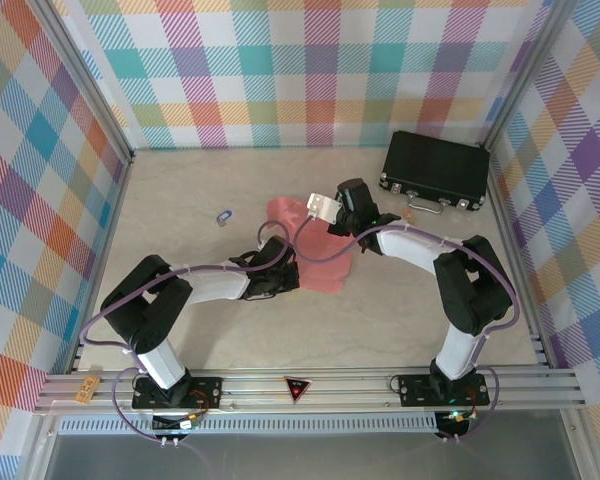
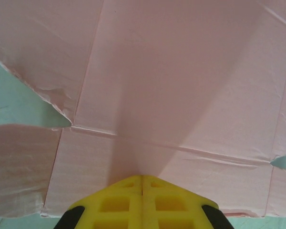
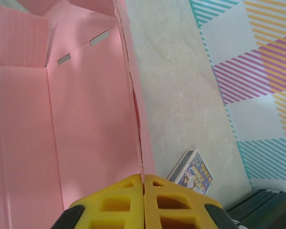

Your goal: Fold the paper box

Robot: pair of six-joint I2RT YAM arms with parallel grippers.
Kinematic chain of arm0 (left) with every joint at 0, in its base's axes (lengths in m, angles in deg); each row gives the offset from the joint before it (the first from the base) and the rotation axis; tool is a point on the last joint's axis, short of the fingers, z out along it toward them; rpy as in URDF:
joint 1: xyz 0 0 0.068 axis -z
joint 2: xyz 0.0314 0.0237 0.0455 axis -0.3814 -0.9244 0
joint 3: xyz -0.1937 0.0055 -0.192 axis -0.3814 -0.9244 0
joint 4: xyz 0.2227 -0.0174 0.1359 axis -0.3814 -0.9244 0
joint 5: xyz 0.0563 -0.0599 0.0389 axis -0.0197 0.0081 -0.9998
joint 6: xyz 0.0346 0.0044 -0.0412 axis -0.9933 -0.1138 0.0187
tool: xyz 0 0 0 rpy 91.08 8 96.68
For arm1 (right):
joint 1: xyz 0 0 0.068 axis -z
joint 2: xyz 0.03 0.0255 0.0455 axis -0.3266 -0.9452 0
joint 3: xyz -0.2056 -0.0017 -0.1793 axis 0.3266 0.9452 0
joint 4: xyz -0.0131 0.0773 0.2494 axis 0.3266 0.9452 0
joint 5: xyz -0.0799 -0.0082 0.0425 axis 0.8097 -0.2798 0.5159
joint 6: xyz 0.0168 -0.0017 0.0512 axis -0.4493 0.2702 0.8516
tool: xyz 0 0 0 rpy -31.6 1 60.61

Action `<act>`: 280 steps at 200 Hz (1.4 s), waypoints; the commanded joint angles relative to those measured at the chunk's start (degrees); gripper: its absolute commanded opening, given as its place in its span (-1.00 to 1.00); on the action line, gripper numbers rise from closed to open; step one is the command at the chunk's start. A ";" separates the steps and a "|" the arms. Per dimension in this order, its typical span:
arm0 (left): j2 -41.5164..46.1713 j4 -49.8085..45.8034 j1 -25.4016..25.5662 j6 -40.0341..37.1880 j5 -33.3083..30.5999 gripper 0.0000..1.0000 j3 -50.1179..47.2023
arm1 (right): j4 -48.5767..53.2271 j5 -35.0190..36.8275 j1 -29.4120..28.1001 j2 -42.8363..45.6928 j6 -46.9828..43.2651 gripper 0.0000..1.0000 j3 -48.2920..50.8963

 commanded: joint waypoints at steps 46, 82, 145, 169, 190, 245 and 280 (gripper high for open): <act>-2.90 3.99 -0.54 1.33 4.70 -1.00 -0.65 | -14.80 -1.06 -1.48 1.34 -10.68 -0.83 8.54; -2.38 4.18 -0.54 1.59 4.83 -1.00 -0.81 | -20.79 -0.01 -1.82 0.09 -14.50 -0.83 11.36; 2.31 1.21 -0.54 0.74 3.00 -0.86 -1.25 | -27.69 1.80 -2.30 -2.62 -19.17 -0.81 14.41; 6.64 -3.71 -0.91 -0.23 -0.04 -0.63 -0.14 | -27.95 1.89 -2.49 -2.90 -19.34 -0.81 15.00; 10.20 -10.60 -2.03 -1.31 -4.69 -0.44 2.22 | -28.57 1.98 -2.66 -2.73 -19.25 -0.80 15.65; 15.56 -21.73 -12.22 -7.28 -10.84 -0.14 8.68 | -28.83 2.51 -2.84 -2.35 -19.52 -0.80 15.32; 11.89 -22.65 -20.22 -12.82 -12.96 -0.04 13.79 | -28.17 3.03 -3.02 -2.48 -19.09 -0.80 14.62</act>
